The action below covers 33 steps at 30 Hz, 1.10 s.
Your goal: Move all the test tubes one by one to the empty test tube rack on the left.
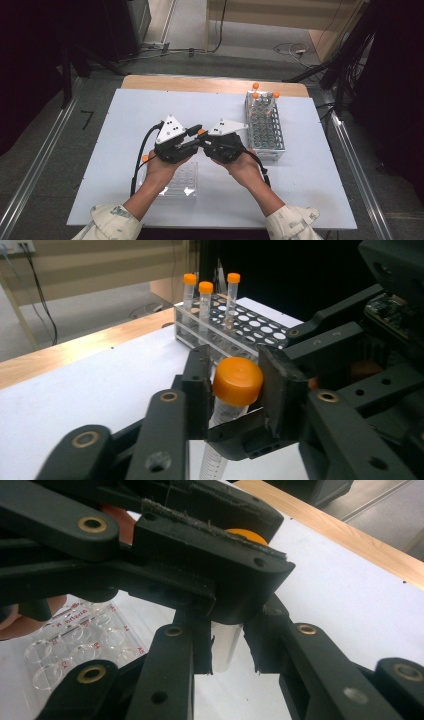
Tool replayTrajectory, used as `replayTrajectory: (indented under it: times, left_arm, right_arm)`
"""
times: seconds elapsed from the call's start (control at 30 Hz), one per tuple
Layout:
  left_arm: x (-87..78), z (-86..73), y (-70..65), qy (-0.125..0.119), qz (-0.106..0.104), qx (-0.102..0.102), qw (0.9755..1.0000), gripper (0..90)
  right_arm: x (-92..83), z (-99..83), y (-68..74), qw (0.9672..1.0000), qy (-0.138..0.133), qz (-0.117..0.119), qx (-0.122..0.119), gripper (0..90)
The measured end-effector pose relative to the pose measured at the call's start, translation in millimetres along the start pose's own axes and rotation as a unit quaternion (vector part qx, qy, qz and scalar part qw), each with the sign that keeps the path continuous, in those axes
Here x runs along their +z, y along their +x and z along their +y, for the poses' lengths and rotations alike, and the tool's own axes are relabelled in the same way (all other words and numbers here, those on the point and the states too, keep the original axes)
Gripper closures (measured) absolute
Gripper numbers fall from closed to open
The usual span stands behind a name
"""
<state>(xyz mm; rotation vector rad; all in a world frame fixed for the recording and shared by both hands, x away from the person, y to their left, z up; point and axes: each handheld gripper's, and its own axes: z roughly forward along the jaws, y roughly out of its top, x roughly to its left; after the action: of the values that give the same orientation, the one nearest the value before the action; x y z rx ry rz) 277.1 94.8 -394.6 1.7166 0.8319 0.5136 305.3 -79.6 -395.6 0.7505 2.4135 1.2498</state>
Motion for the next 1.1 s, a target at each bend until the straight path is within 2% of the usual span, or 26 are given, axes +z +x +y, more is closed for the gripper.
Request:
replayTrajectory:
  times: [0.27,0.37,0.47,0.57,0.67,0.87,1.1]
  left_arm:
    - [-1.0,0.2,1.0,0.000,0.000,-0.001,1.0000,69.7]
    - [-2.3,0.7,2.1,-0.001,0.000,-0.003,1.0000,69.9]
    - [-7.0,2.5,5.1,-0.008,-0.001,-0.010,0.9999,70.0]
    - [-17.1,5.7,10.7,-0.014,0.001,-0.017,0.9998,70.0]
    - [-28.4,7.6,17.1,-0.020,0.004,-0.025,0.9995,70.0]
    - [-48.5,5.4,25.5,-0.019,0.013,-0.040,0.9990,70.0]
    - [-74.3,-3.5,26.8,-0.020,0.030,-0.045,0.9983,70.0]
  right_arm:
    - [-0.2,-0.1,-0.3,1.0000,-0.001,0.003,0.000,70.9]
    - [-0.6,0.1,-0.2,0.9999,-0.003,0.010,0.000,62.3]
    - [-0.8,-0.1,0.1,0.9999,-0.002,0.012,0.001,49.4]
    - [-2.5,-1.7,-1.3,0.9999,-0.002,0.014,0.002,40.5]
    - [-6.4,-6.1,-4.7,1.0000,0.000,0.005,0.006,33.3]
    - [-11.3,-19.8,-18.9,0.9997,0.003,-0.012,0.019,30.4]
    - [-17.2,-31.6,-30.7,0.9988,0.004,-0.034,0.034,28.5]
